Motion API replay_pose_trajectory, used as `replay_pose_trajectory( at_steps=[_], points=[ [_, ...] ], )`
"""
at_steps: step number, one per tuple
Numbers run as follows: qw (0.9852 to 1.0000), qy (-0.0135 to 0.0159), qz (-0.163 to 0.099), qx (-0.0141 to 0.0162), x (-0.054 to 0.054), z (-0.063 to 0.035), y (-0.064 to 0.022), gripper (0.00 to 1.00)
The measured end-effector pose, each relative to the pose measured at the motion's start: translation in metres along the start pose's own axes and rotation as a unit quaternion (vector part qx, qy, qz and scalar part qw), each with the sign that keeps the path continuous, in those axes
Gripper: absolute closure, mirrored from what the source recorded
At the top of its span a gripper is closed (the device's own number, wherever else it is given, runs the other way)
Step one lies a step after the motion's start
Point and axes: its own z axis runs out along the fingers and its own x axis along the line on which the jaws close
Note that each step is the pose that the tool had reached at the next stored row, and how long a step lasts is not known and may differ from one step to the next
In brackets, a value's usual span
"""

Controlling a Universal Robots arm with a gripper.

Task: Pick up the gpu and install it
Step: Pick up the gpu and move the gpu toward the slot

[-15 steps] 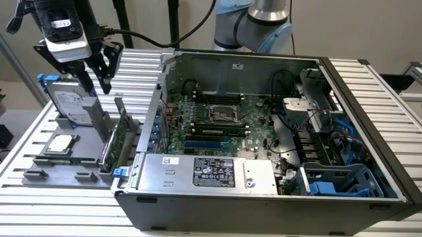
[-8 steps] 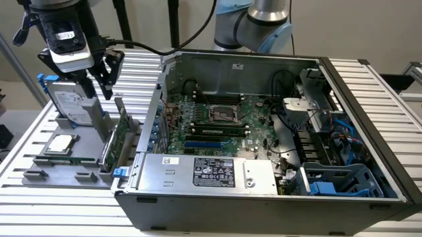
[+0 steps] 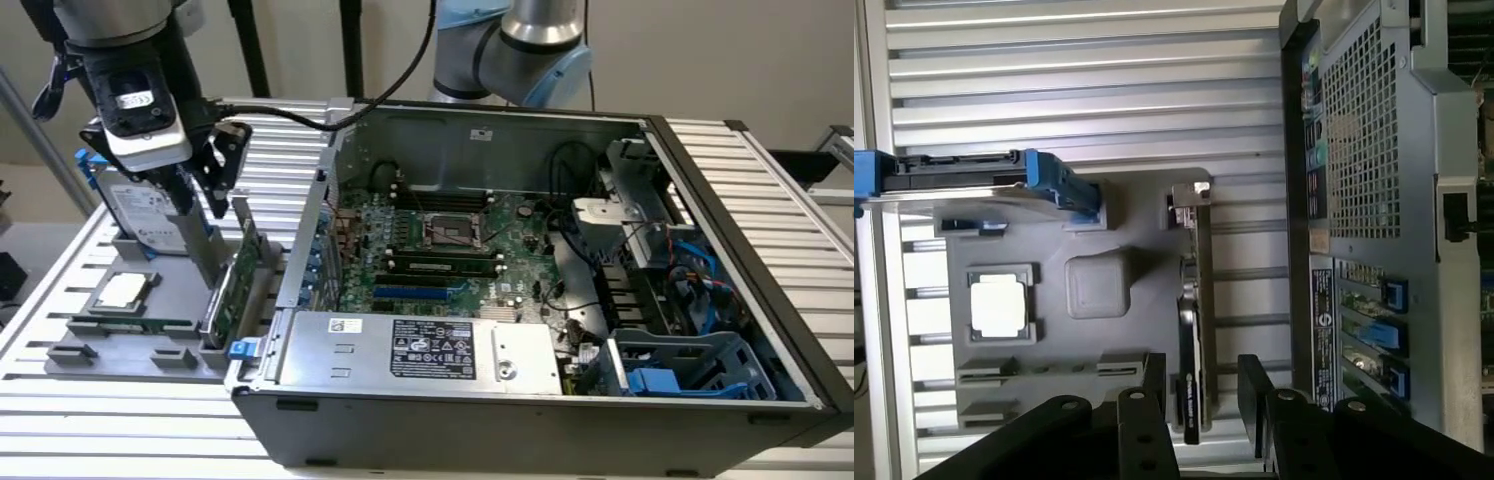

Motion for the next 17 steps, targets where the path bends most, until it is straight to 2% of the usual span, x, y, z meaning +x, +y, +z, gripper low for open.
replay_pose_trajectory(
  at_steps=[8, 17],
  points=[
    [1.0000, 0.0000, 0.000, 0.0000, 0.002, 0.0155, -0.0088, 0.00],
    [1.0000, -0.0001, 0.000, 0.0000, 0.003, 0.0327, -0.0120, 0.00]
  ],
)
